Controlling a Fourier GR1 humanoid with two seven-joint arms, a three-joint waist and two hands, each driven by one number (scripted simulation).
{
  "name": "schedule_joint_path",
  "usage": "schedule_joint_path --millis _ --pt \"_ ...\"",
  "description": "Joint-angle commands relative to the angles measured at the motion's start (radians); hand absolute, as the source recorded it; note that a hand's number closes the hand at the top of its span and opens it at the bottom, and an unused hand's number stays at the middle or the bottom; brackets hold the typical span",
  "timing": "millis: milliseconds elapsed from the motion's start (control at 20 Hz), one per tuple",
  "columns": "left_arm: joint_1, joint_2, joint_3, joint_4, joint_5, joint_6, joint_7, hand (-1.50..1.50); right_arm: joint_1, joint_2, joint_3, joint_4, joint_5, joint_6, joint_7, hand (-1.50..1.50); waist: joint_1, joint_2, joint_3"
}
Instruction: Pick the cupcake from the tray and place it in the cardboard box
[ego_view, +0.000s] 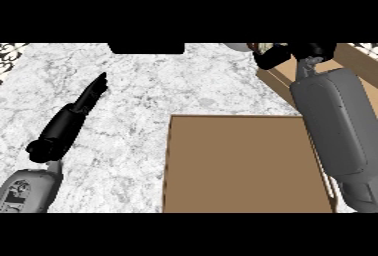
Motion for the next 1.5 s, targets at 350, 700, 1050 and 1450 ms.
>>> schedule_joint_path --millis 350,700,1050,1450 --pt "-0.026 -0.007 0.018 -0.032 0.006 -0.034 0.054 0.0 -0.165 -0.183 -0.215 0.376 -0.012 -0.118 -0.076 1.5 0.018 0.005 0.0" --pt "-0.027 -0.004 0.029 0.0 -0.004 -0.039 0.006 0.0 -0.129 -0.35 -0.227 0.593 -0.032 0.11 -0.216 1.5 0.016 0.012 0.0" --pt "-0.011 -0.02 0.02 -0.021 -0.017 -0.035 0.028 0.0 -0.154 -0.443 -0.213 0.803 -0.005 0.238 -0.342 1.5 0.035 0.014 0.002" --pt "-0.003 -0.07 -0.027 -0.015 -0.081 0.006 -0.007 0.0 -0.152 -0.511 -0.201 0.936 0.008 0.368 -0.547 -1.5 0.045 0.021 0.003"
